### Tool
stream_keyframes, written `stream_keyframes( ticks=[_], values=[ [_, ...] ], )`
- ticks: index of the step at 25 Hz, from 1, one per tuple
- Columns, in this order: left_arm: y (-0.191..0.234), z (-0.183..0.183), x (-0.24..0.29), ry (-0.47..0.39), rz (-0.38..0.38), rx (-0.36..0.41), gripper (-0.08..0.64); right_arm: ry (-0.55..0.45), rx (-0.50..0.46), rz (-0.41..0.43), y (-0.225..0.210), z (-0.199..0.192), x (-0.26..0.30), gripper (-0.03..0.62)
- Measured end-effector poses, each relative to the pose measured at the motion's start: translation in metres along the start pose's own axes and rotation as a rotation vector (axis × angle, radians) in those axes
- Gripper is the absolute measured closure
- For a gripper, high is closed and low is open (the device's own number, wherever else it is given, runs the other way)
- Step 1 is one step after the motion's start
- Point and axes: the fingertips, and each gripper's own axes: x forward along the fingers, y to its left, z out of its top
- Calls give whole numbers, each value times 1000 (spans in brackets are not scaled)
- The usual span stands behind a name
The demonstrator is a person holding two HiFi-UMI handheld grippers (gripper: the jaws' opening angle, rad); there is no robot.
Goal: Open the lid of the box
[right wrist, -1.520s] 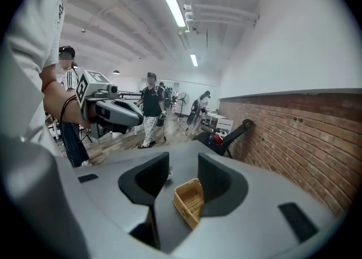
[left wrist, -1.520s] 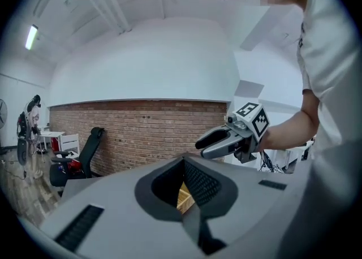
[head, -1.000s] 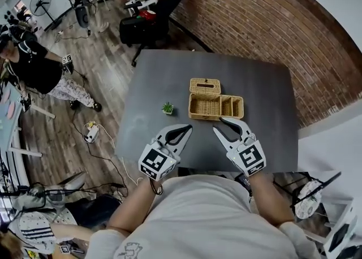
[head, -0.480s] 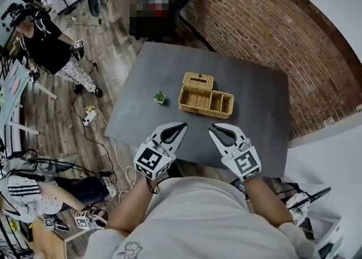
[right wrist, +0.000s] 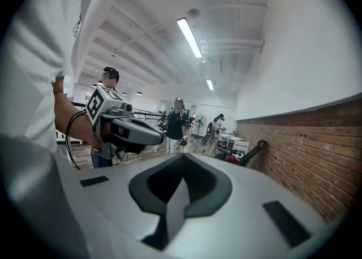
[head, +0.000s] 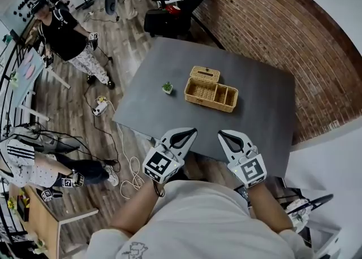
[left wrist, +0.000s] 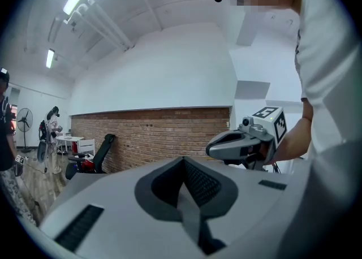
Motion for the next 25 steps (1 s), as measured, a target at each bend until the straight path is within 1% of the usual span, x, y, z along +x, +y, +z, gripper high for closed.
stream_keyframes(
  ticks=[4,12,14,18,25],
  values=[
    [-8,2,-16,4,5,15,549,-10,2,0,15,4,-9,586],
    [-8,10,-56,-8,-23,40,549,-28,8,-32,50,22,-7,586],
    [-7,10,-69,-9,-31,44,549,-37,14,-39,62,28,-3,586],
    [-2,-4,-102,13,-38,44,549,-32,17,-53,91,36,3,586],
    [6,1,-149,-14,-72,57,549,-20,26,-95,132,45,15,586]
  ],
)
